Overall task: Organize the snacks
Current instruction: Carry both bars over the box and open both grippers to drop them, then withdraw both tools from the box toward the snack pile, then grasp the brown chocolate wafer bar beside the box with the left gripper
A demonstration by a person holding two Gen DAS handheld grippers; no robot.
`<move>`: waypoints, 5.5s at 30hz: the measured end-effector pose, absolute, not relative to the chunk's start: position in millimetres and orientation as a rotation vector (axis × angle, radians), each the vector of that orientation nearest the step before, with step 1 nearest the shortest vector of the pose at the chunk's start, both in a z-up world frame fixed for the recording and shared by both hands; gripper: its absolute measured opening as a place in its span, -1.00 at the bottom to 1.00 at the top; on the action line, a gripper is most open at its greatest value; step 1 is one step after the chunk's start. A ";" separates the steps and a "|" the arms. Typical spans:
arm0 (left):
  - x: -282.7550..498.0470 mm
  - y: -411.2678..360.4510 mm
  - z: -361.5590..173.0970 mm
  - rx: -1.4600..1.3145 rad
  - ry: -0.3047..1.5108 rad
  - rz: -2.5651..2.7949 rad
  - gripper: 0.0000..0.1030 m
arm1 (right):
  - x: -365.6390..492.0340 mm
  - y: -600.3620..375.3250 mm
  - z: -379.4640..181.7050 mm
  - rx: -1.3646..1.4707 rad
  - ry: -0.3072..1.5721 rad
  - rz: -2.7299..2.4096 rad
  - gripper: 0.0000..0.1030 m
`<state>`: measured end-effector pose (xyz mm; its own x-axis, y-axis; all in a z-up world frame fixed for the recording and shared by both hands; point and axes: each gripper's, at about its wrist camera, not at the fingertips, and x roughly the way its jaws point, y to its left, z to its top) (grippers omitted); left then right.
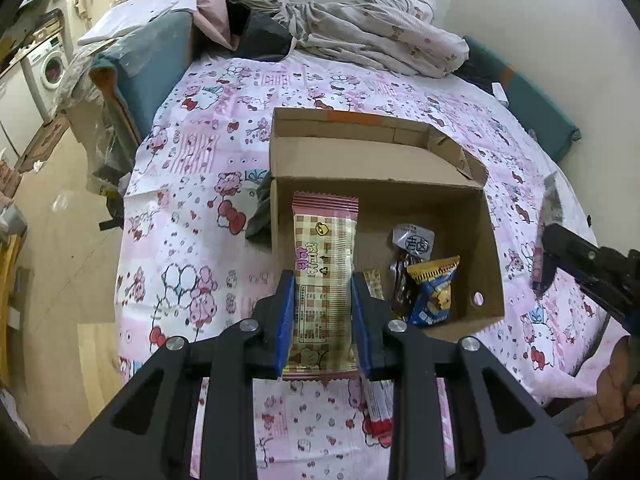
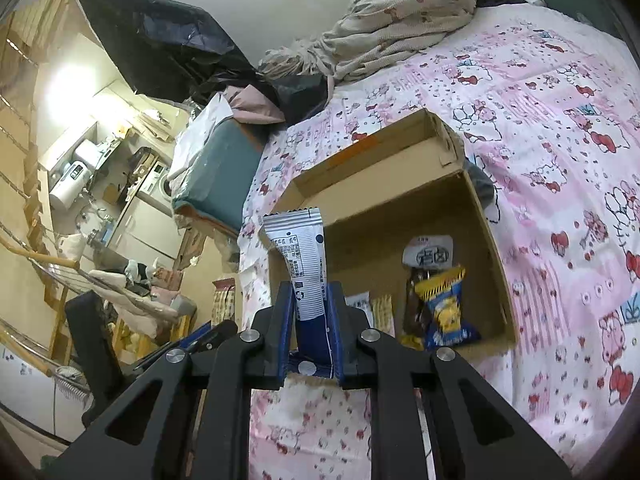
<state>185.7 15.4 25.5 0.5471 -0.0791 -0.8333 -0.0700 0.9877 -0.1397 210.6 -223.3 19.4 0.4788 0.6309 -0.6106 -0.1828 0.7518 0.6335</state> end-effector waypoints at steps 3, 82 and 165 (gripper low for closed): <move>197.5 13.5 16.2 -0.156 0.999 -0.004 -0.55 | 220.4 -223.2 1.8 0.576 0.957 0.543 -0.66; 176.6 22.1 -3.6 -0.156 0.897 0.037 0.92 | 207.6 -238.6 -45.1 0.567 0.927 0.374 0.91; 142.2 -16.4 -179.6 -0.346 1.500 0.075 -0.62 | 153.4 -252.1 -99.2 0.720 1.233 0.242 0.91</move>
